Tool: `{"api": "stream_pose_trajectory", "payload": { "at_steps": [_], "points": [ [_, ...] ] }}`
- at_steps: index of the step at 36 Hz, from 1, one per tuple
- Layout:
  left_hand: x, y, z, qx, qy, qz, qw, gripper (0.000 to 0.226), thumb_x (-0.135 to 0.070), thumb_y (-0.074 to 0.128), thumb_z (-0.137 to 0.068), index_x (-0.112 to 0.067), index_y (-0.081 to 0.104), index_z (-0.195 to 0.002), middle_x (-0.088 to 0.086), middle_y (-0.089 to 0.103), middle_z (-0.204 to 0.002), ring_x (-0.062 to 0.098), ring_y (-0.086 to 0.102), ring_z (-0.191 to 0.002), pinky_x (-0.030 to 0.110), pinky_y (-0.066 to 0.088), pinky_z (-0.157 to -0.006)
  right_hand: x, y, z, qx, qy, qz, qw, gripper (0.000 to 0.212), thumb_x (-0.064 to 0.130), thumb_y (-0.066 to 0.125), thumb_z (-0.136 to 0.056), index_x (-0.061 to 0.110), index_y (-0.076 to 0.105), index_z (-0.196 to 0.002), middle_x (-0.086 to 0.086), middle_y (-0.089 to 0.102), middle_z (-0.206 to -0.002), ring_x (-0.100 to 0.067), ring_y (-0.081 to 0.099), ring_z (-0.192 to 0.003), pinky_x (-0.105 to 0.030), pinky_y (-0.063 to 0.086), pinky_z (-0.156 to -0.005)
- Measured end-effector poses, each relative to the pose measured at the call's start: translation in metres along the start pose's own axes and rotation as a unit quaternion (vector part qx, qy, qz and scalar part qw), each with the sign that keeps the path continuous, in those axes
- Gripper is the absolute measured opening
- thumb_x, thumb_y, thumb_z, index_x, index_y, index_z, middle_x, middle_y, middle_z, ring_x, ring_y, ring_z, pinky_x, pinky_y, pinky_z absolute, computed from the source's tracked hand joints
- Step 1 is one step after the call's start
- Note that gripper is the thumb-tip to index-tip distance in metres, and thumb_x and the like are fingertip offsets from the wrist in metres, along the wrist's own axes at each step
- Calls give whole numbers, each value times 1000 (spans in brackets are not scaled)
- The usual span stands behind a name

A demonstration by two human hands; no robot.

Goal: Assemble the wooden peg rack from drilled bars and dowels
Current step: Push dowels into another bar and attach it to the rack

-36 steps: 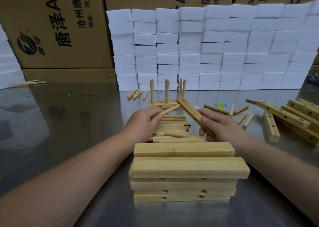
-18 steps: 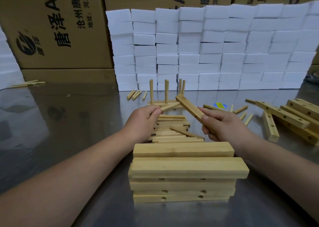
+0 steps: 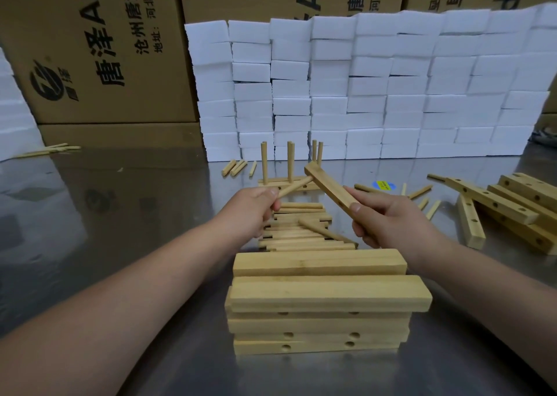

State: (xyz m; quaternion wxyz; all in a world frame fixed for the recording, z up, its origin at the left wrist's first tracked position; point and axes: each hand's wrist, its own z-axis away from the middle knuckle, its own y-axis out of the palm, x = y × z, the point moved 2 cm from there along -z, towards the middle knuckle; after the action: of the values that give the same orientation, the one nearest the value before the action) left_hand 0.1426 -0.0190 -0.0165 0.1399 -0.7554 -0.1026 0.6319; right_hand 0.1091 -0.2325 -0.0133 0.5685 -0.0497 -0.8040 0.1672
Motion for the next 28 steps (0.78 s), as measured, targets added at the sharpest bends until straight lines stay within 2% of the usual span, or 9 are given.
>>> {"api": "stream_pose_trajectory", "payload": {
  "at_steps": [7,10,12,14,16,18,21,25,28],
  "points": [
    [-4,2,-8,-52,56,52,996,45,-39,31,-99,-19,67,-81,-10,45,-46,4,40,-43,20,41,-48,-11,9,-4,-32,16,-39,999,30,21,40,-99,36,53,-122,6,59,-57,-5,46,-45,-15,40,-45],
    [-2,0,-9,-90,50,84,991,35,-31,32,-100,-20,65,-98,-9,60,-60,3,49,-52,16,45,-56,-17,5,-6,-90,42,-26,995,34,27,39,-99,30,43,-133,9,63,-58,-3,50,-44,-12,38,-41],
    [1,-1,-8,-102,52,18,993,22,-21,40,-98,-22,62,-96,-9,62,-74,4,53,-67,18,40,-63,-18,-1,-7,-123,49,-16,991,35,28,35,-100,25,44,-134,7,64,-62,-3,53,-46,-11,36,-40],
    [4,1,-7,-93,49,-23,994,23,-12,43,-95,-25,59,-84,-8,62,-80,4,55,-75,17,39,-64,-18,-3,-8,-134,50,-15,990,32,27,31,-101,24,50,-128,5,64,-64,-4,55,-48,-14,38,-43],
    [4,6,-6,-75,39,-35,996,26,-9,42,-95,-25,58,-81,-3,64,-80,7,56,-69,18,43,-62,-17,0,-7,-123,50,-7,991,28,27,29,-101,33,55,-112,7,66,-64,-4,55,-48,-18,40,-48],
    [2,11,-4,-73,45,-89,992,26,-15,41,-96,-30,57,-82,-7,62,-78,7,50,-59,15,41,-50,-16,5,-6,-96,38,5,995,27,26,30,-101,41,52,-97,11,66,-62,-4,54,-48,-17,41,-47],
    [-1,13,-3,-88,69,-116,987,25,-23,34,-100,-33,54,-88,-9,56,-78,5,41,-50,11,31,-37,-14,7,-6,-85,36,0,996,29,26,32,-101,42,53,-93,11,64,-59,-5,52,-46,-13,39,-43],
    [-7,8,0,-96,130,-115,980,25,-28,34,-100,-24,57,-93,-8,39,-57,-1,37,-38,11,26,-35,-14,4,-4,-82,48,-19,995,32,24,30,-102,36,57,-90,7,65,-61,-8,50,-47,-18,41,-48],
    [-8,8,0,-87,123,-115,982,23,-27,34,-100,-27,56,-89,-6,42,-62,-1,40,-46,11,29,-37,-14,4,-3,-79,45,17,996,32,25,34,-101,30,62,-86,4,67,-67,-9,50,-54,-20,40,-51]
  ]
}}
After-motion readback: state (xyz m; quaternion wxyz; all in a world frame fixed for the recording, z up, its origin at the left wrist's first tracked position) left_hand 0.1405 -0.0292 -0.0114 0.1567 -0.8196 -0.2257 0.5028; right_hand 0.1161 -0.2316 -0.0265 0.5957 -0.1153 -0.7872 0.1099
